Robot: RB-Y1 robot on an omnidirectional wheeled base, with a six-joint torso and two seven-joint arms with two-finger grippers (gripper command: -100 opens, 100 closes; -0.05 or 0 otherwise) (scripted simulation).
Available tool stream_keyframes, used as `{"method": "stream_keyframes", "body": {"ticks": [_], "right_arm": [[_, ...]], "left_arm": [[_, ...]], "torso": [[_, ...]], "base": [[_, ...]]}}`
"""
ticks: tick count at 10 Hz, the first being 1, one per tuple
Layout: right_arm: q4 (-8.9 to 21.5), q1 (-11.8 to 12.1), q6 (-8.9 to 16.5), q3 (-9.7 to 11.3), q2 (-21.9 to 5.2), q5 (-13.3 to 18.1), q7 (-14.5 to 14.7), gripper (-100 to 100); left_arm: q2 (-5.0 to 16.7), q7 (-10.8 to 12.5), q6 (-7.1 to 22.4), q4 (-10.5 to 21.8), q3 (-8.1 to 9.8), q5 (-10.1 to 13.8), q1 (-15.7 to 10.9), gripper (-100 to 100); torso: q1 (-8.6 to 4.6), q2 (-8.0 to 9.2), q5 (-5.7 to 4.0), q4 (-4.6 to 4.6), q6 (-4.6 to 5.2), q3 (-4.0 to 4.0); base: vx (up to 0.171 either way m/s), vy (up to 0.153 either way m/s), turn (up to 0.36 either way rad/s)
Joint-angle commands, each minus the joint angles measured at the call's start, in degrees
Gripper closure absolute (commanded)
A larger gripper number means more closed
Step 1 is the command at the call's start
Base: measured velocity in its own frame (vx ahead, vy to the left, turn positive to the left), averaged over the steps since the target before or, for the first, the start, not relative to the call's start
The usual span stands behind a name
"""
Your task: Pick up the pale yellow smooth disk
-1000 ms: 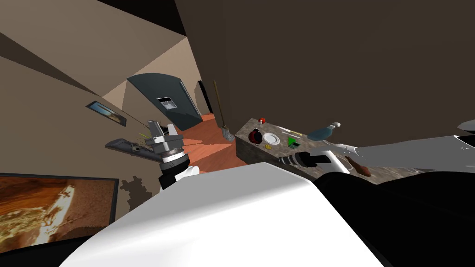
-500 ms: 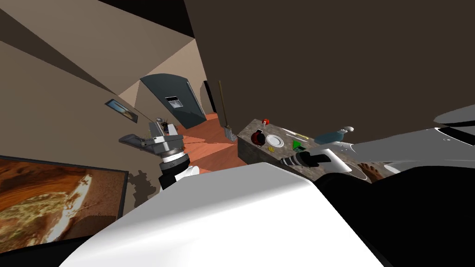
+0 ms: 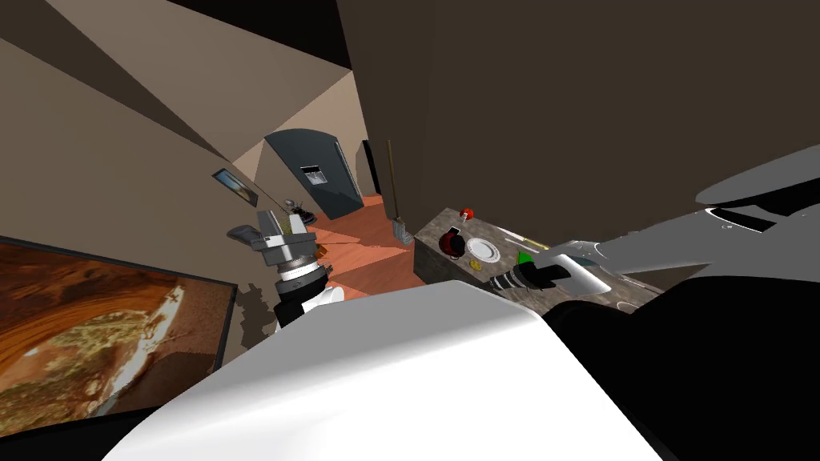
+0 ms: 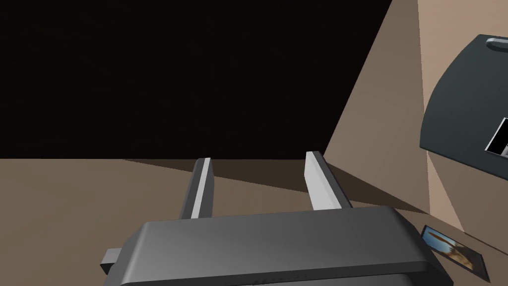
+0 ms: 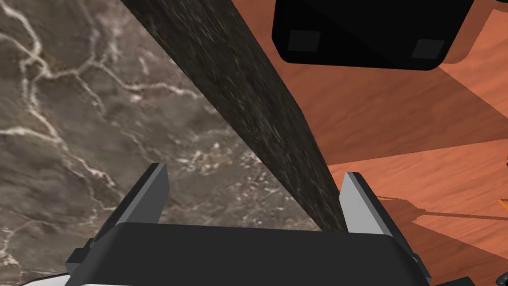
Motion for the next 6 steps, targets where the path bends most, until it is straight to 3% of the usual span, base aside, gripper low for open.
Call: {"method": "stream_keyframes", "body": {"ticks": [1,5,6], "right_arm": [[0.37,0.86,0.26,0.61,-2.76,-0.28,-0.59,-100],[1.06,3.73,1.12,0.96,-7.58,-0.61,-1.48,-100],[0.95,4.03,1.10,0.62,-8.33,-0.65,-1.59,-100]], "left_arm": [[0.00,0.00,0.00,0.00,0.00,0.00,0.00,0],[0.00,0.00,0.00,0.00,0.00,0.00,0.00,0],[0.00,0.00,0.00,0.00,0.00,0.00,0.00,0]], "torso": [[0.00,0.00,0.00,0.00,0.00,0.00],[-0.01,-0.08,-0.01,-0.02,0.01,-0.05],[0.07,-0.18,0.01,-0.04,-0.04,-0.10]], "base": [[0.056,-0.016,0.159],[0.087,-0.014,0.159],[0.160,0.059,0.212]]}}
